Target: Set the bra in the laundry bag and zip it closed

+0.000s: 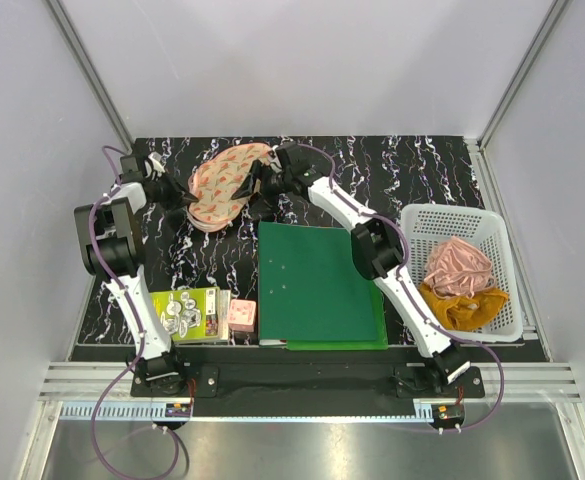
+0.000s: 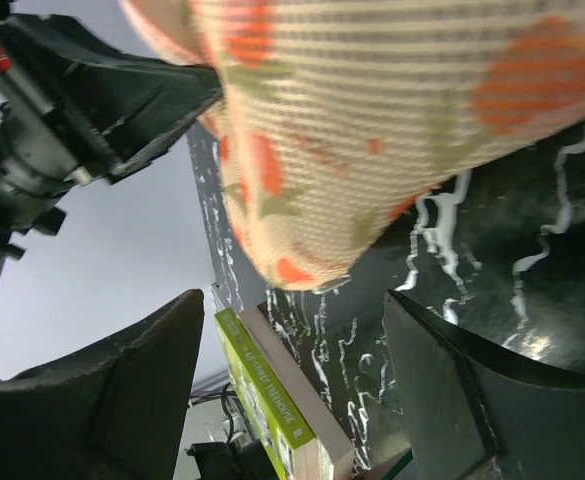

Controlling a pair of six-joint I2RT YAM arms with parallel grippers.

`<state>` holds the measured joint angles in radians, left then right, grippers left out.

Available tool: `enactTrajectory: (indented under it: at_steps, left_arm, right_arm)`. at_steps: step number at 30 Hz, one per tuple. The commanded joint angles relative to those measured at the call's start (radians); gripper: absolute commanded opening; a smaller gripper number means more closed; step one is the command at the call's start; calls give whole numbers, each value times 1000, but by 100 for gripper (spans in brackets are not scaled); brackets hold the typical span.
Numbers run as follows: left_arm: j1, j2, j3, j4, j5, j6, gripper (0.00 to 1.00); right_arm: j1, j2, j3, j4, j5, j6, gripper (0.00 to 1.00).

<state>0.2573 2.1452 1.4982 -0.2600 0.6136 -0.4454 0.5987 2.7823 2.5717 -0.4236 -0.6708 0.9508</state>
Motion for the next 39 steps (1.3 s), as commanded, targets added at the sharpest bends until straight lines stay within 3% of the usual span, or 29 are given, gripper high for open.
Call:
enactTrajectory:
  at_steps: [1, 12, 15, 17, 19, 20, 21, 22, 25, 28, 30, 31, 32, 34, 38, 39]
  left_arm:
    - [5, 18, 25, 11, -17, -1, 2]
    - [5, 22, 50, -5, -3, -12, 2]
    - [5, 19, 50, -8, 0, -15, 3]
    - [5, 12, 48, -18, -2, -12, 4]
    - [5, -8, 46, -34, -32, -12, 21]
    - [7, -16, 42, -38, -41, -13, 27]
    - [8, -28, 43, -44, -72, -10, 33]
    - [7, -39, 46, -80, -101, -6, 43]
    - [11, -114, 34, -120, -185, -16, 55]
    - [11, -240, -10, -163, -276, -18, 58]
    - [10, -373, -67, -171, -351, -24, 66]
    - [7, -419, -140, -173, -379, -33, 77]
    - [7, -460, -176, -173, -406, -36, 80]
    - [-7, -582, -284, -173, -455, -32, 79]
    - [-116, -721, -439, -137, -434, 11, 64]
    - [-142, -738, -472, -84, -414, 31, 56]
  right_arm:
    - [13, 28, 54, 63, 3, 29, 80]
    - [49, 134, 136, 178, 66, 88, 76]
    - [64, 146, 134, 232, 86, 114, 73]
    - [73, 152, 140, 259, 100, 158, 65]
    - [79, 152, 143, 290, 112, 190, 53]
    - [81, 151, 134, 299, 123, 231, 38]
    - [81, 149, 130, 313, 128, 255, 34]
    - [81, 148, 124, 315, 134, 276, 33]
    - [79, 137, 102, 322, 145, 350, 32]
    - [81, 108, 76, 322, 157, 365, 31]
    - [81, 76, 27, 321, 165, 375, 31]
    - [79, 63, 10, 321, 168, 376, 31]
    - [81, 47, -16, 321, 174, 378, 31]
    - [81, 42, -28, 319, 177, 387, 31]
    - [84, 28, -31, 303, 188, 420, 31]
    - [82, 22, -31, 293, 189, 424, 31]
